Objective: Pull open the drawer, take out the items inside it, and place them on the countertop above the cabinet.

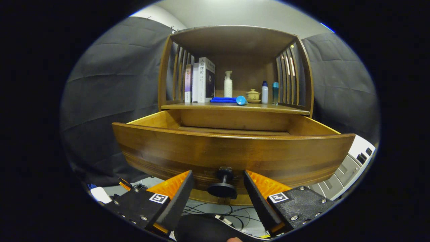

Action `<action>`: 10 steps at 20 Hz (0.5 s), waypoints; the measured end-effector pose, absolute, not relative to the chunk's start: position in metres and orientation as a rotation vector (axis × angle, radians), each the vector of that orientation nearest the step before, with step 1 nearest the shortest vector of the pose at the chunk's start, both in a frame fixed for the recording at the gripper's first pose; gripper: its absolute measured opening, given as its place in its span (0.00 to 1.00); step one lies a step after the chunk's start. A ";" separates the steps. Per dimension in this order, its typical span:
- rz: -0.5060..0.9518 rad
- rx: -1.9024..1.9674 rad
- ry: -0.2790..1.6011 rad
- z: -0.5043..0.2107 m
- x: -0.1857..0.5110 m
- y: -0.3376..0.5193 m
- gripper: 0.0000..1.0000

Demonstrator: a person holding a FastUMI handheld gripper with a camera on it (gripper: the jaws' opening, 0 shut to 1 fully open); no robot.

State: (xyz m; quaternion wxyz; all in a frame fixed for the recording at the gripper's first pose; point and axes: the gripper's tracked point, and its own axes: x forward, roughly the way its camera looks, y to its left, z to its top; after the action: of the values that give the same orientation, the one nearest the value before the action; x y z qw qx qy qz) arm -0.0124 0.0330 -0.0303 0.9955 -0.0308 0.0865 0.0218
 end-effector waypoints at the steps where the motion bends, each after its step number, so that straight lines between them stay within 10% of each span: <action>1: 0.028 -0.052 0.175 -0.030 -0.007 0.029 0.93; 10: -0.015 -0.095 0.143 -0.030 0.000 0.030 0.92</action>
State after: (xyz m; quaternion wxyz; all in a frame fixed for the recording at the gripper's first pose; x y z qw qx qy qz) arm 0.0002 0.0299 -0.0302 0.9963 -0.0473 0.0712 -0.0075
